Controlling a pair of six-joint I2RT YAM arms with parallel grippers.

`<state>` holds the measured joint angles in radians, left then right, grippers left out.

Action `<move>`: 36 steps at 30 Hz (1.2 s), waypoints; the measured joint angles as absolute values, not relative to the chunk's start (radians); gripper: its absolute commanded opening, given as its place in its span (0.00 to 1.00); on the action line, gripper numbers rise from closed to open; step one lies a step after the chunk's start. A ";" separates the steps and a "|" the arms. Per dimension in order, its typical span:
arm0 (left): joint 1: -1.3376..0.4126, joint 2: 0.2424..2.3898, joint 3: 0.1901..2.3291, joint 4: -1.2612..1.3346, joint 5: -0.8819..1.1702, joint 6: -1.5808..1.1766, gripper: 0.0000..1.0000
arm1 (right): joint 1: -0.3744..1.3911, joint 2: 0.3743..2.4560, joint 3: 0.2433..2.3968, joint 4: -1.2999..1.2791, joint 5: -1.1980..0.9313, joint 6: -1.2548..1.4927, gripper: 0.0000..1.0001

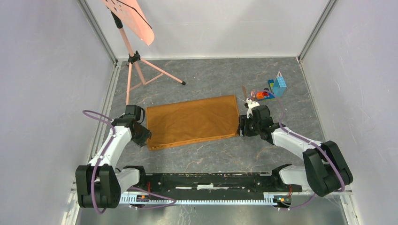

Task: Fold the napkin into a case and place the utensils inside
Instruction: Smooth out the rectangle-folded napkin at the center of the board.

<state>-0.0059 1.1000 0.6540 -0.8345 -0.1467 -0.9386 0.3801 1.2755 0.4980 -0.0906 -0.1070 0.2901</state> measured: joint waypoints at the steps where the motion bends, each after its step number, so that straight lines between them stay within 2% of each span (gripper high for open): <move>1: -0.006 1.105 0.654 -0.834 -0.146 -0.939 0.45 | 0.381 1.275 0.497 -0.089 -0.109 0.290 0.62; 8: -0.006 1.150 0.638 -0.808 -0.121 -0.939 0.40 | 0.384 1.275 0.495 -0.083 -0.115 0.290 0.62; 17: -0.006 1.195 0.595 -0.767 -0.121 -0.942 0.42 | 0.385 1.262 0.489 -0.083 -0.116 0.290 0.62; 25: -0.006 1.214 0.582 -0.751 -0.125 -0.942 0.20 | 0.386 1.260 0.484 -0.083 -0.116 0.290 0.61; 27: -0.006 1.214 0.582 -0.751 -0.126 -0.942 0.23 | 0.386 1.259 0.484 -0.083 -0.116 0.290 0.62; 30: -0.006 1.208 0.582 -0.750 -0.127 -0.942 0.38 | 0.387 1.259 0.484 -0.083 -0.116 0.290 0.62; 36: -0.006 1.183 0.583 -0.756 -0.131 -0.941 0.40 | 0.391 1.259 0.480 -0.075 -0.116 0.290 0.62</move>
<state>-0.0059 1.1831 0.5835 -0.7563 -0.1314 -0.9409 0.3908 1.2587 0.4801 -0.0753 -0.1158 0.2905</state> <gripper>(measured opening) 0.396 0.617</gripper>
